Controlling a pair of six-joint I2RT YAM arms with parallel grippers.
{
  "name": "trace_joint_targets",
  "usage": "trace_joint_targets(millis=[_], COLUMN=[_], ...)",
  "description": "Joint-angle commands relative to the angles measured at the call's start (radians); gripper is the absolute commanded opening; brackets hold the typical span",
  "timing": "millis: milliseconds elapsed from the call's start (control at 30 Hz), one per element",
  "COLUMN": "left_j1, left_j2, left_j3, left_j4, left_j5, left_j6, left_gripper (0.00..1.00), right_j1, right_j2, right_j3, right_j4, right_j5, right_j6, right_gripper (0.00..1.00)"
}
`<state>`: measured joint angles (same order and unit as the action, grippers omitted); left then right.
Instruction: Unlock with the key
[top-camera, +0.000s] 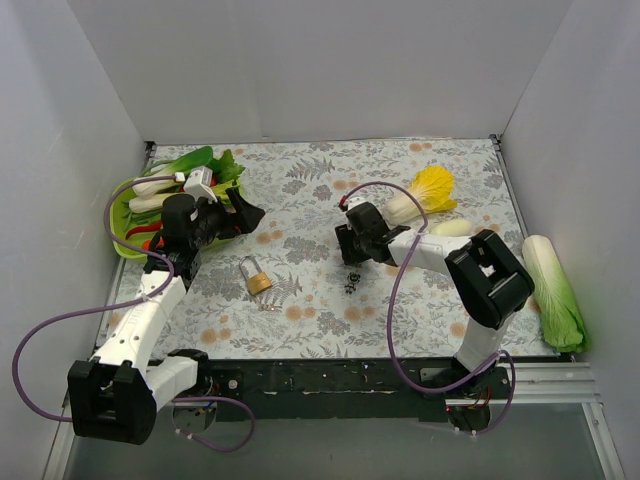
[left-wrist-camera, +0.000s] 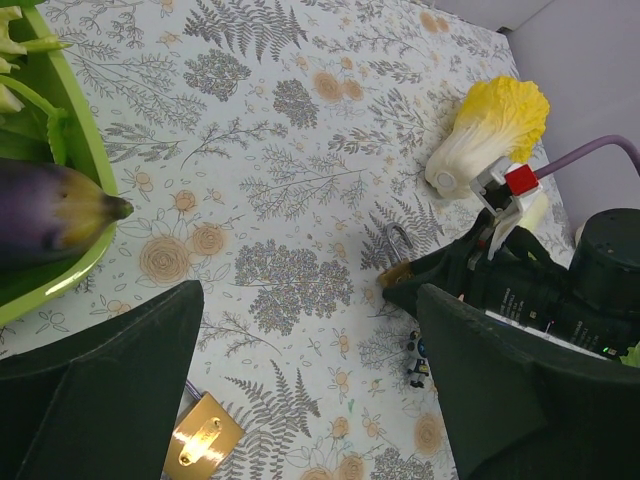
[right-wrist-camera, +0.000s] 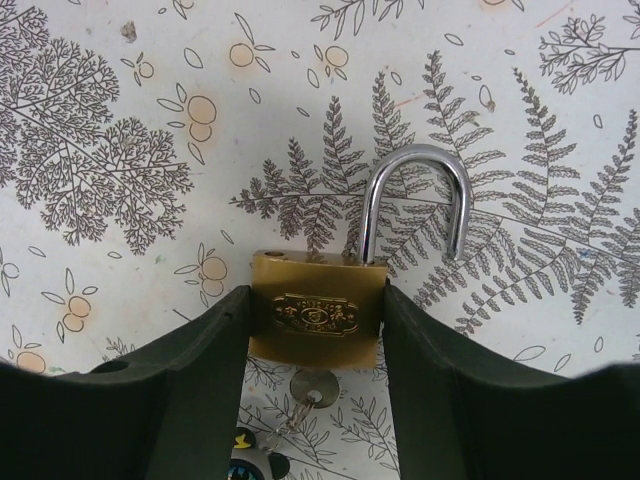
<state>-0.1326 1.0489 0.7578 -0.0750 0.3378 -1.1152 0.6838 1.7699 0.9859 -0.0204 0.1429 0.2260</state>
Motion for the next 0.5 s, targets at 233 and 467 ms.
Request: trace_joint_targets(millis=[233, 467], left_j1=[0.007, 0.007], left_j2=[-0.035, -0.049], left_j3=[-0.014, -0.014], left_j4=[0.0, -0.02], left_j5=[-0.003, -0.057], left_j6=[0.018, 0.028], left_gripper=[0.88, 0.88], right_j1=[0.0, -0.075], right_j2=[0.108, 0.154], right_j3=[0.1, 0.161], right_j4=[-0.093, -0.044], right_j5=[0.098, -0.029], right_j6=[0.053, 0.131], right_gripper=[0.28, 0.24])
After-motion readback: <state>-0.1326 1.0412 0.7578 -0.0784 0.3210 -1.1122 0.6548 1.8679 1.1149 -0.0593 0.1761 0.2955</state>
